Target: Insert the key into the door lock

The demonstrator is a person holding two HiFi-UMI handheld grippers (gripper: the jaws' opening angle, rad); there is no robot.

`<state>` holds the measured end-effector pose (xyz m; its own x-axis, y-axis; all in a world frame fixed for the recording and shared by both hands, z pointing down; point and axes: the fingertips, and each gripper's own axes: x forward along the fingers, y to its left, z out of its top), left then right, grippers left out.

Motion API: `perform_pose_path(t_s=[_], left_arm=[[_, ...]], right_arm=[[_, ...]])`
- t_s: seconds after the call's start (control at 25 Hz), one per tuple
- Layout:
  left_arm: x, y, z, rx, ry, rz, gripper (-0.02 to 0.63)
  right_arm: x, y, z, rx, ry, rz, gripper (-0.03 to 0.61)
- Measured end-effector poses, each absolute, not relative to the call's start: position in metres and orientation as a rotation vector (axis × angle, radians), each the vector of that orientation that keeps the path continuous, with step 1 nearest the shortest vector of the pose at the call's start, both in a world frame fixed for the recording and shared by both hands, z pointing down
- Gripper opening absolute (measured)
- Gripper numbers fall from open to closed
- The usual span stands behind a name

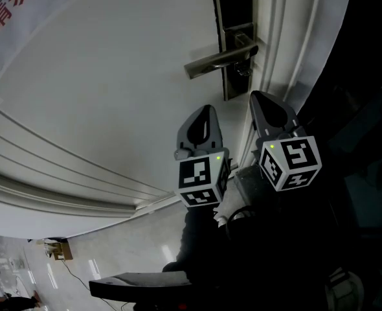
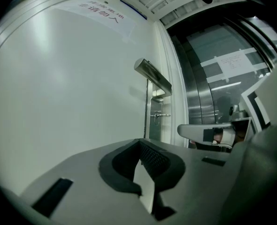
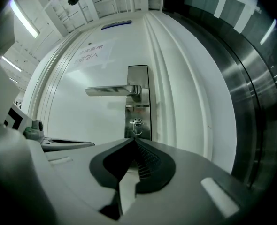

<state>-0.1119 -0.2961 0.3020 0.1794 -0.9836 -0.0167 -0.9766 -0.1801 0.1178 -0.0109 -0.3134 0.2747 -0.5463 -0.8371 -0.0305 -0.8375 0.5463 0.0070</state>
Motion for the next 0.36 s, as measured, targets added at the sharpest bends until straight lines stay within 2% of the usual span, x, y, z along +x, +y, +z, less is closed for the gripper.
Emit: perform_pose_path(t_s=[0.36], left_arm=[[-0.1148,-0.2967,0.3018,2.35,-1.955,-0.143,0.002]], right_arm=[[-0.0143,-0.3142,0.275,-1.492,2.751,0.052,0.0]])
